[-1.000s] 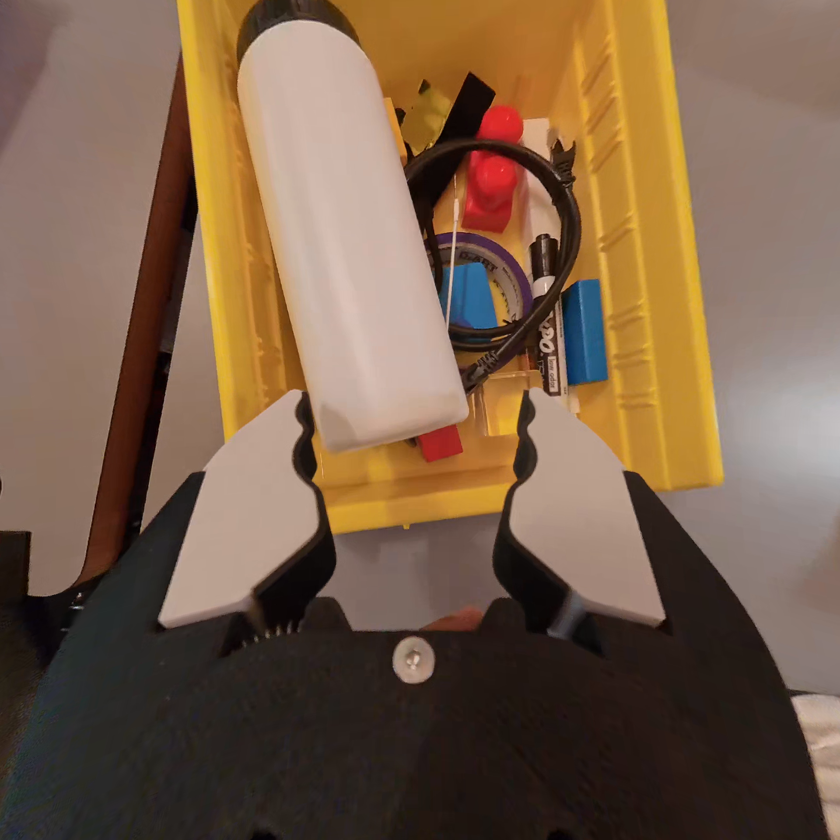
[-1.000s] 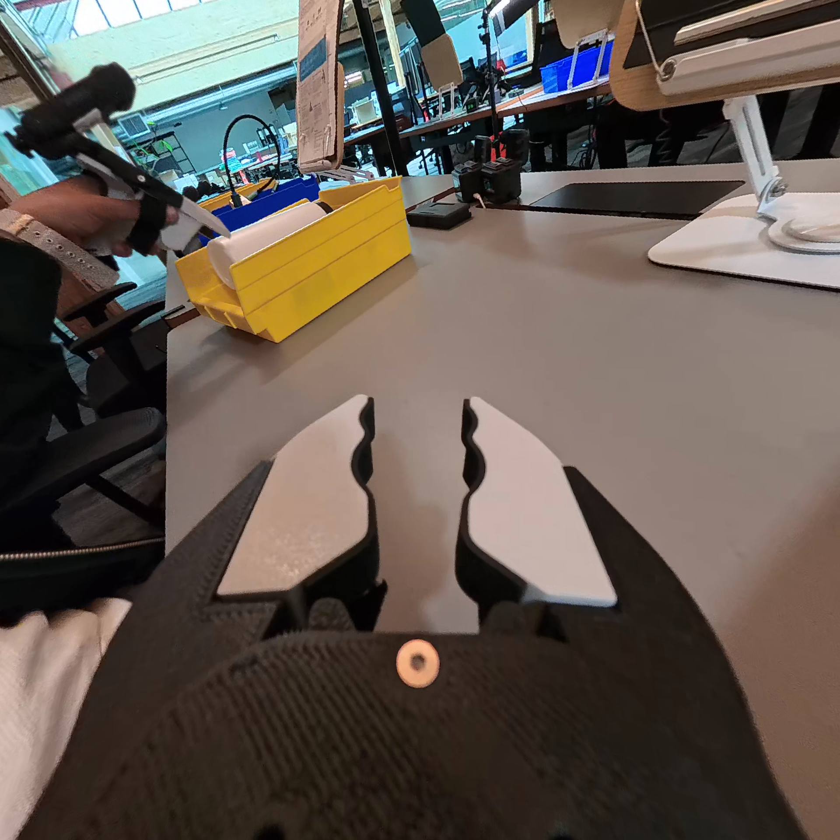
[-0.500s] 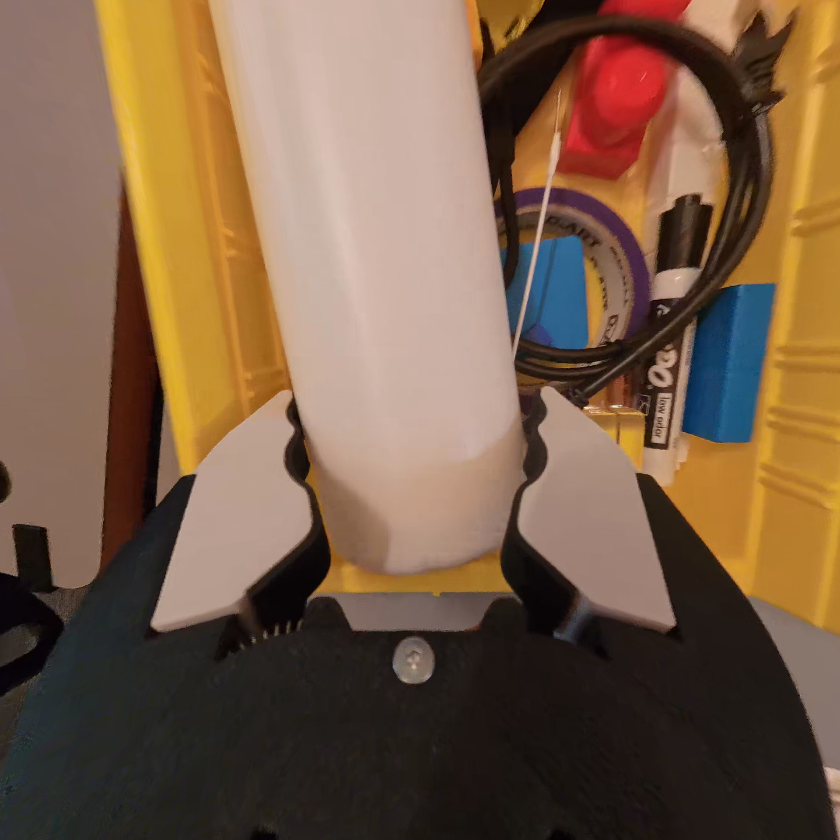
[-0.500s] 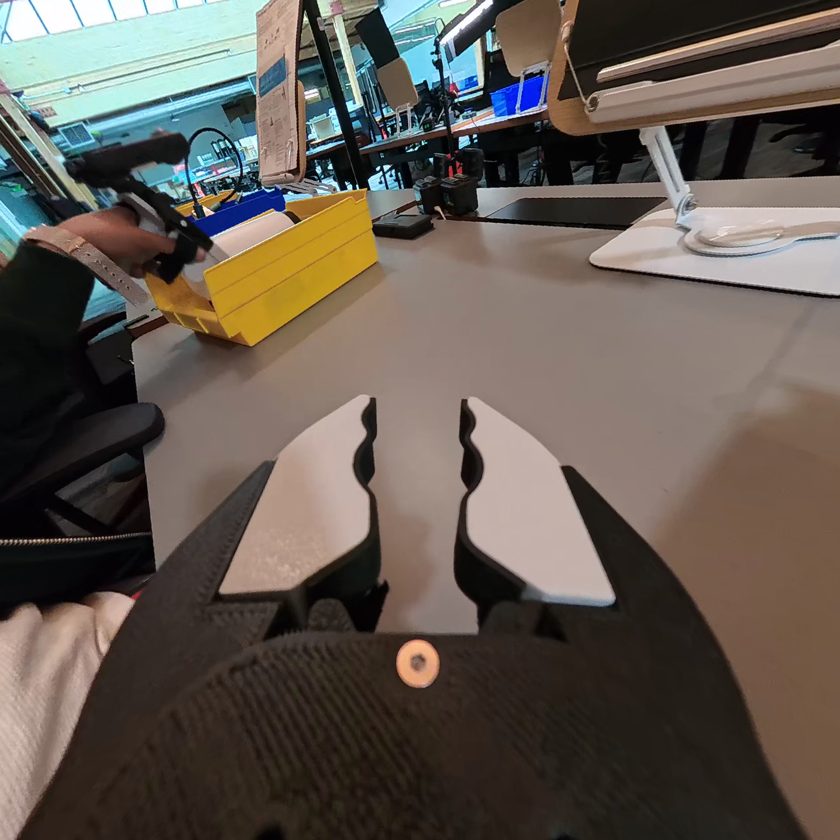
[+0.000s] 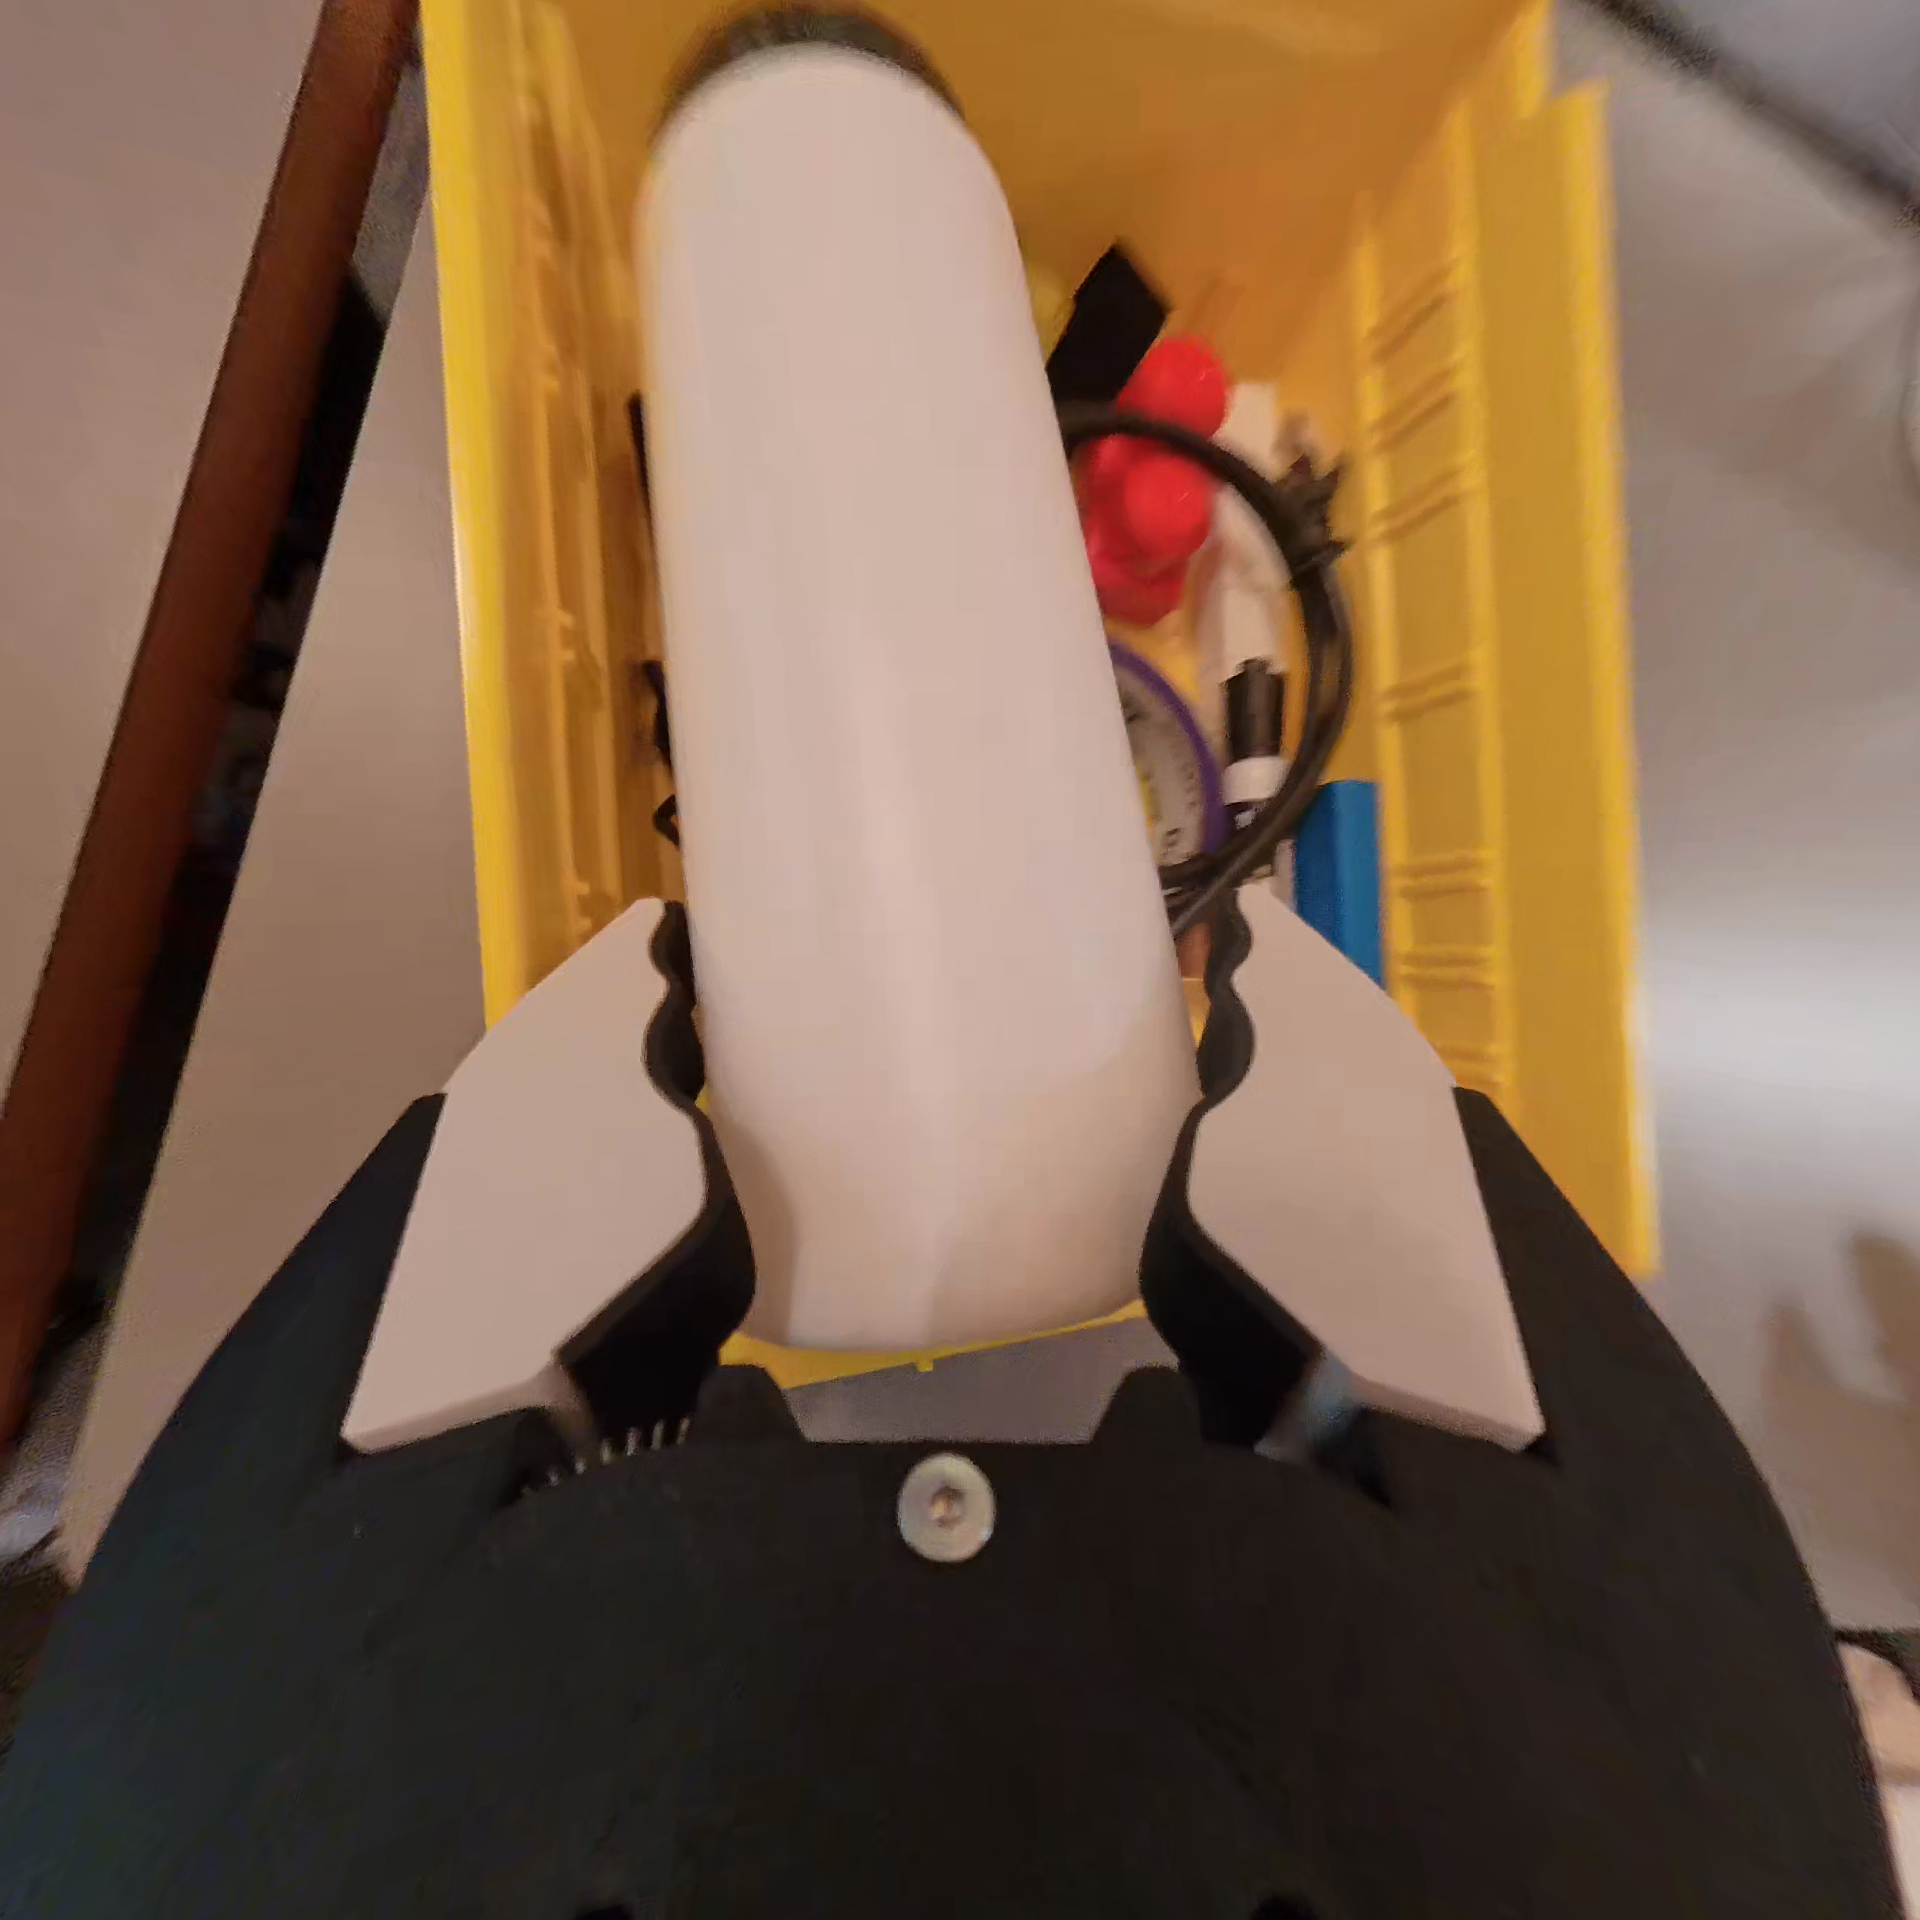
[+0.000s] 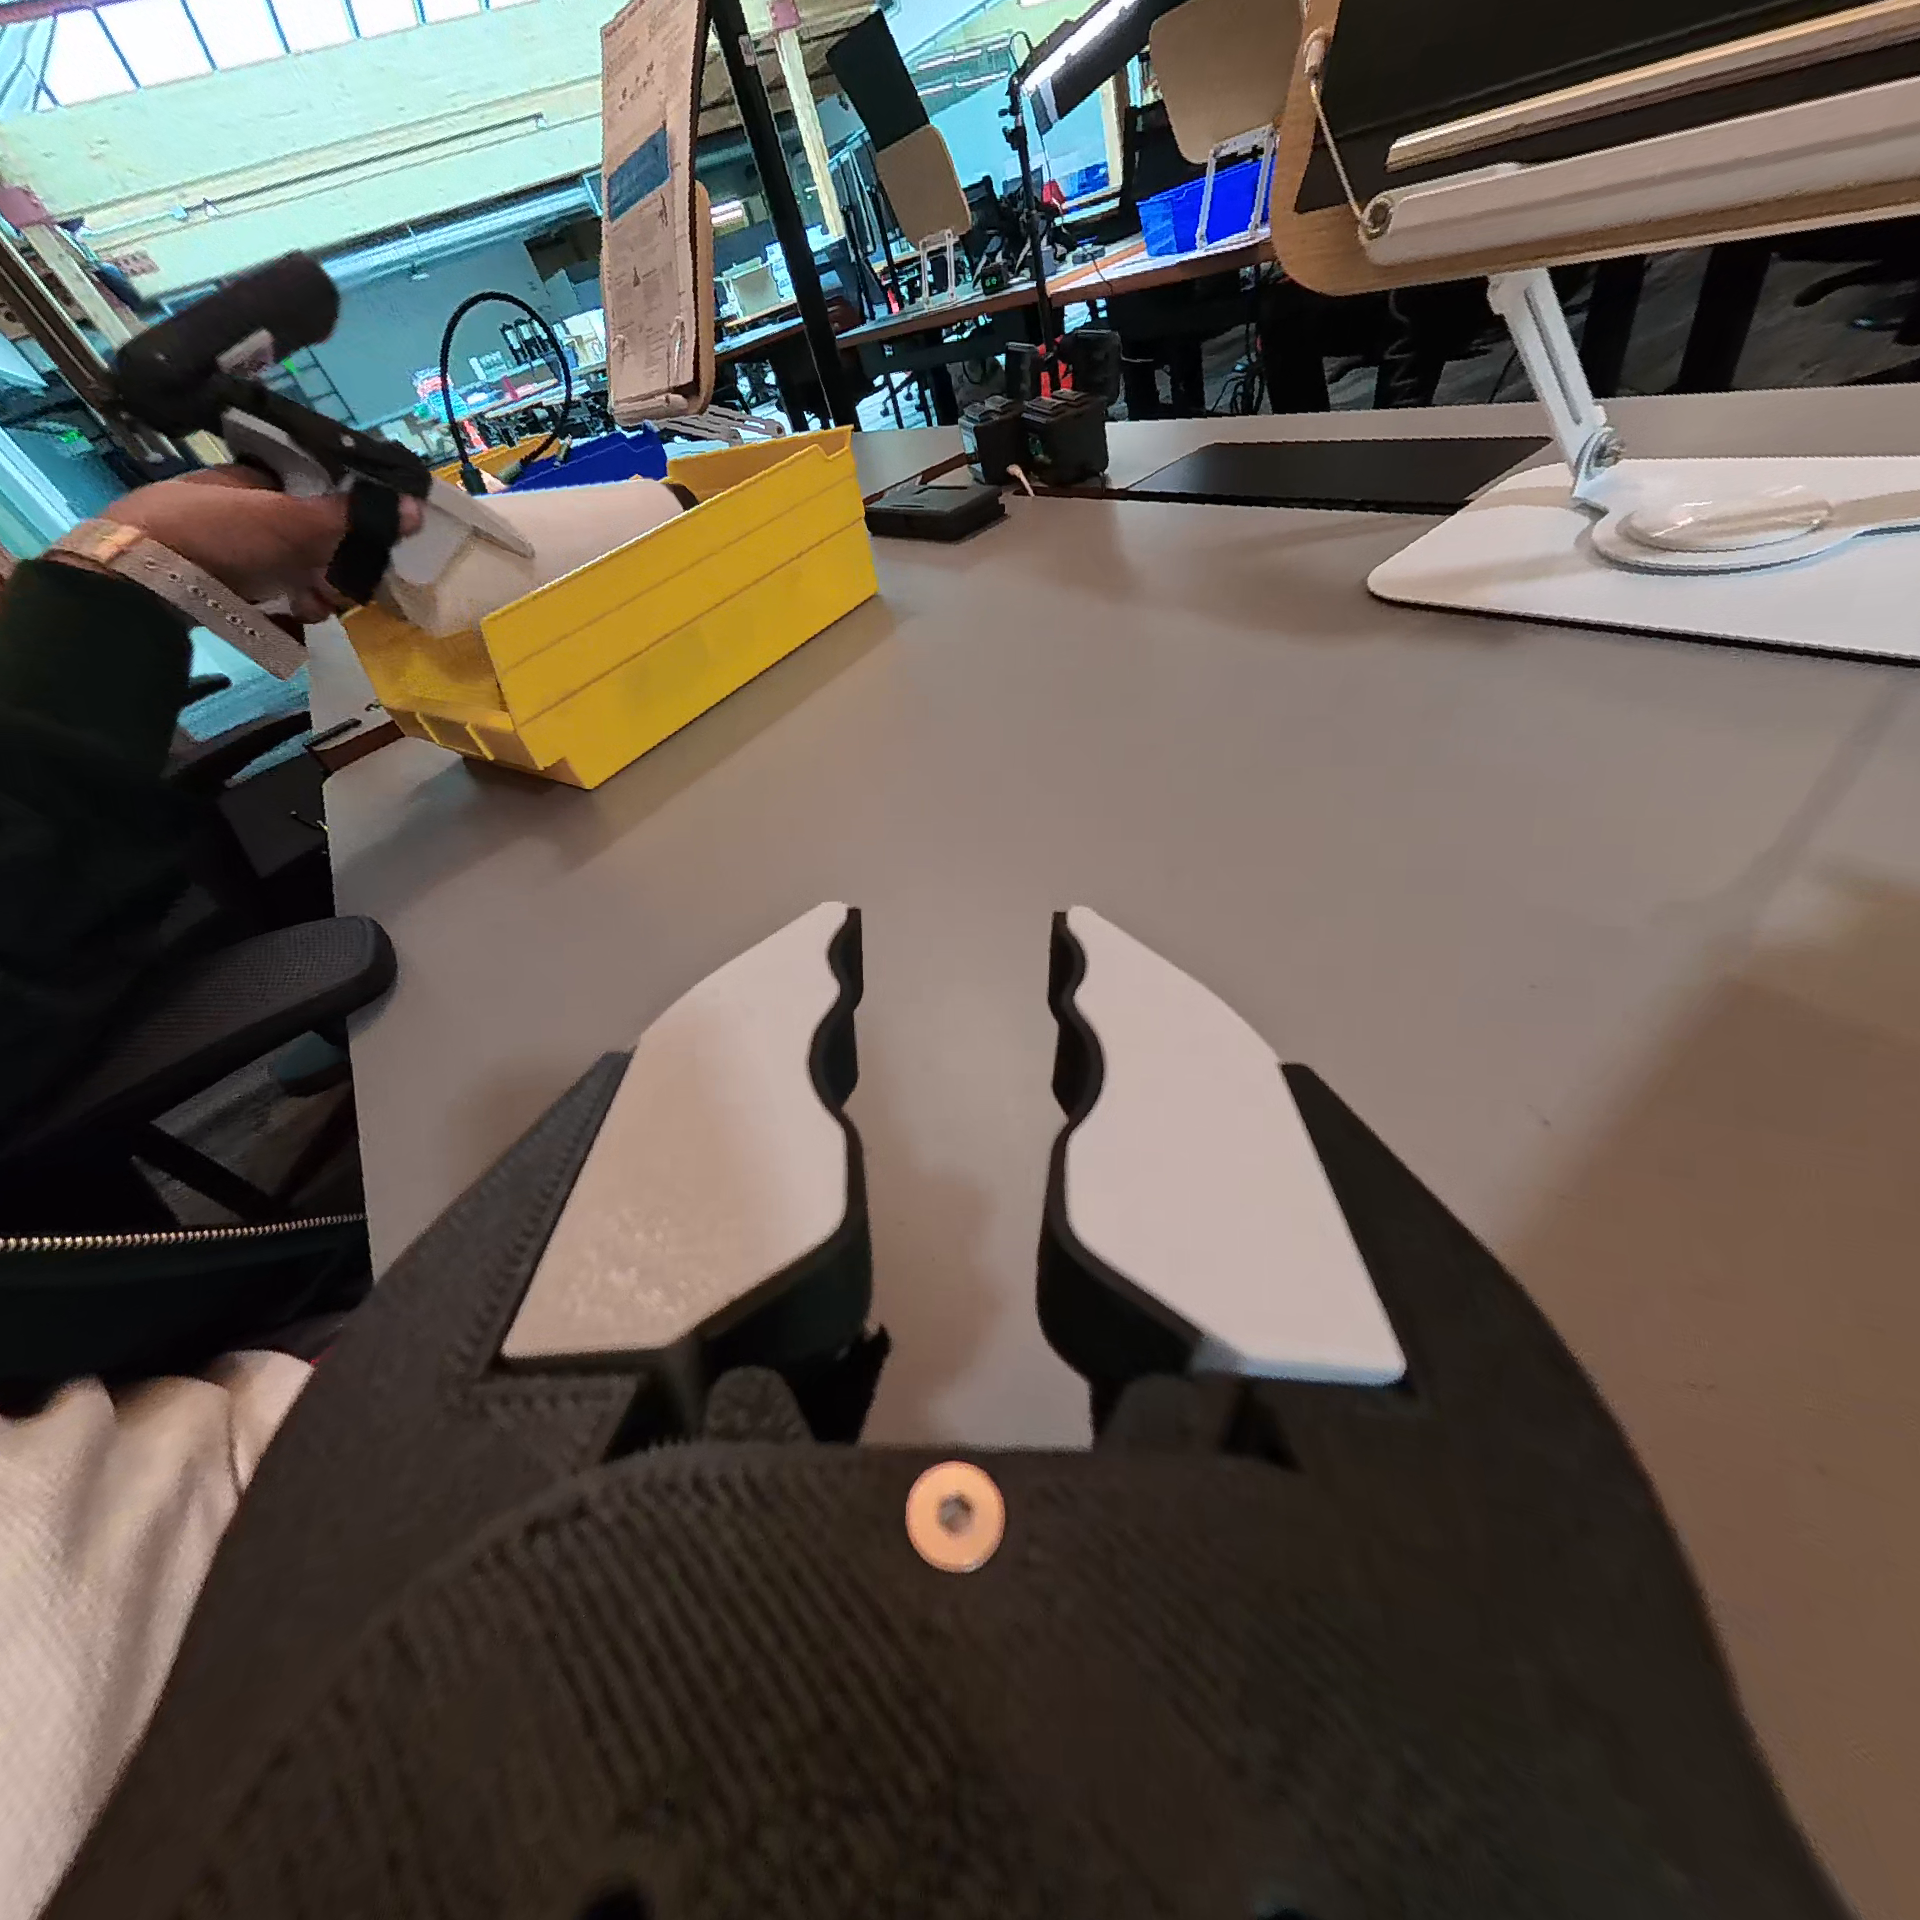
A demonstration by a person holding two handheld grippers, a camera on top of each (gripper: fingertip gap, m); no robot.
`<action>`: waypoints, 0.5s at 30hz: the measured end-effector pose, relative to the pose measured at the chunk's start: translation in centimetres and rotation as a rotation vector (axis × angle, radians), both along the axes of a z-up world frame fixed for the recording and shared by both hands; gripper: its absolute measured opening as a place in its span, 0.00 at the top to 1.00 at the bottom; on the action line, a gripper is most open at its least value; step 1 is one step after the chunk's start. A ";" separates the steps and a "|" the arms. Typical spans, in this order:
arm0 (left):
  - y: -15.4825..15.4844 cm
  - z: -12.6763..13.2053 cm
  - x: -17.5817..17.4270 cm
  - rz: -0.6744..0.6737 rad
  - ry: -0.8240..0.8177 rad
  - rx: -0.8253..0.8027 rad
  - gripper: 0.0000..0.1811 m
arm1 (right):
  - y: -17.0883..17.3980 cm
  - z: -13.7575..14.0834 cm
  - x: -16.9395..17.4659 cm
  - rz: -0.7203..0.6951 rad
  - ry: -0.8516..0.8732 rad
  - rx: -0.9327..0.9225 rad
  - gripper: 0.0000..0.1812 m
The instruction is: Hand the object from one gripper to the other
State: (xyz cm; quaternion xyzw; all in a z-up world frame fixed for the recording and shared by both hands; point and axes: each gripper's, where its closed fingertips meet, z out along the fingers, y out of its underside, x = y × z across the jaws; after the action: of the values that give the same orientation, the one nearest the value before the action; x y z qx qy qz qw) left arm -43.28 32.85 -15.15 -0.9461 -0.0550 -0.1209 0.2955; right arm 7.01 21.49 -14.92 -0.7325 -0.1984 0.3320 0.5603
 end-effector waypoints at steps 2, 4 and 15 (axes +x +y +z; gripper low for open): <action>0.2 1.9 -0.1 0.013 -0.103 0.102 0.55 | 0.0 0.0 0.1 -0.001 0.007 -0.001 0.81; -0.1 2.8 -0.2 0.012 -0.161 0.135 0.55 | 0.0 0.1 0.1 -0.003 0.009 -0.002 0.81; -3.8 -1.1 2.5 -0.251 0.105 -0.216 0.54 | 0.0 -0.1 0.1 0.001 0.013 -0.014 0.81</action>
State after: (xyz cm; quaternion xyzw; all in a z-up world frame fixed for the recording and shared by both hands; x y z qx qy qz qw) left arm -40.75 29.02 -16.25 -0.9767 0.0666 -0.1007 0.1771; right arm 7.06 21.54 -15.04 -0.7341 -0.1927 0.3383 0.5563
